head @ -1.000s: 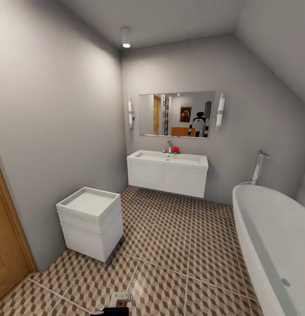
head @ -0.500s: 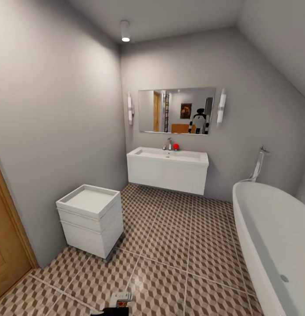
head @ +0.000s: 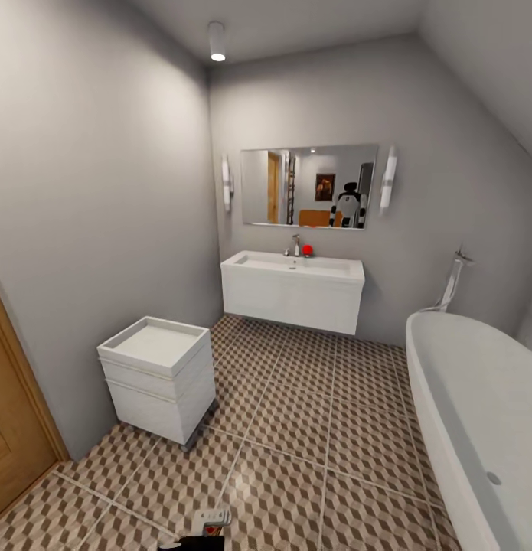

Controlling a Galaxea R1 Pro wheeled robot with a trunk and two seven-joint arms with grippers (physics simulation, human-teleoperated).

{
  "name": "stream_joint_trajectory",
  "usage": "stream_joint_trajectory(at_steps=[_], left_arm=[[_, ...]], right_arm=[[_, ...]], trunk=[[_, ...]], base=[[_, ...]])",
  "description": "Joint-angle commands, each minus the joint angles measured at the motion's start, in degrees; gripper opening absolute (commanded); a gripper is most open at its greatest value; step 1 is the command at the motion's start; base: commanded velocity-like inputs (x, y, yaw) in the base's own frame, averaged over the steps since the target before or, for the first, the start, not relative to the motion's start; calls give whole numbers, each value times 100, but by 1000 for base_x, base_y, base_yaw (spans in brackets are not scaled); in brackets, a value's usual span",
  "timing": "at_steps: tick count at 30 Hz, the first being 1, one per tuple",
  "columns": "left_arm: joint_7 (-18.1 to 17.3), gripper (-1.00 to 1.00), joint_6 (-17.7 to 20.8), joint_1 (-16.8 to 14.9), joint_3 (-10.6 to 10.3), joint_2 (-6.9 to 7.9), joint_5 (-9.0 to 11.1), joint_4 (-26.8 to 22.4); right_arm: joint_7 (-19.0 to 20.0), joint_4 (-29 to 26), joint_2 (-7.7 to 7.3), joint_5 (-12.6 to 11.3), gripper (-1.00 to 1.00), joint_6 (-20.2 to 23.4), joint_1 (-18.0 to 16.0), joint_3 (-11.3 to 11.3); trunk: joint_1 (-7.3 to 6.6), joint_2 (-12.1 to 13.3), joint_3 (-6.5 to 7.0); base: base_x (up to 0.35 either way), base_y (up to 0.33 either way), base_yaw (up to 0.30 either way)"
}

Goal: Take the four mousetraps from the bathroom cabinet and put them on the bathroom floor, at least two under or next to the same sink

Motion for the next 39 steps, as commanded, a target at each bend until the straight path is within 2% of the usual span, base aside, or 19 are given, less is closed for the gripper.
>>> stream_joint_trajectory(at_steps=[1,16,26,39], left_arm=[[-4,-100,-11,-5,-47,-1,37,7],[-4,-100,-11,-5,-47,-2,37,7],[-4,-100,-11,-5,-47,-6,37,7],[-4,-100,-11,-5,-47,-8,24,7]], right_arm=[[3,15,0,-48,-100,-21,-9,-20],[3,15,0,-50,-100,-24,-9,-20],[-9,15,-7,-55,-100,-46,-9,-20],[2,16,-1,-49,-100,3,-9,-20]], trunk=[[0,-5,-17],[0,-5,-154],[0,-5,-175],[0,-5,-176]], base=[[0,0,0],[0,0,0],[0,0,-5],[0,0,-198]])
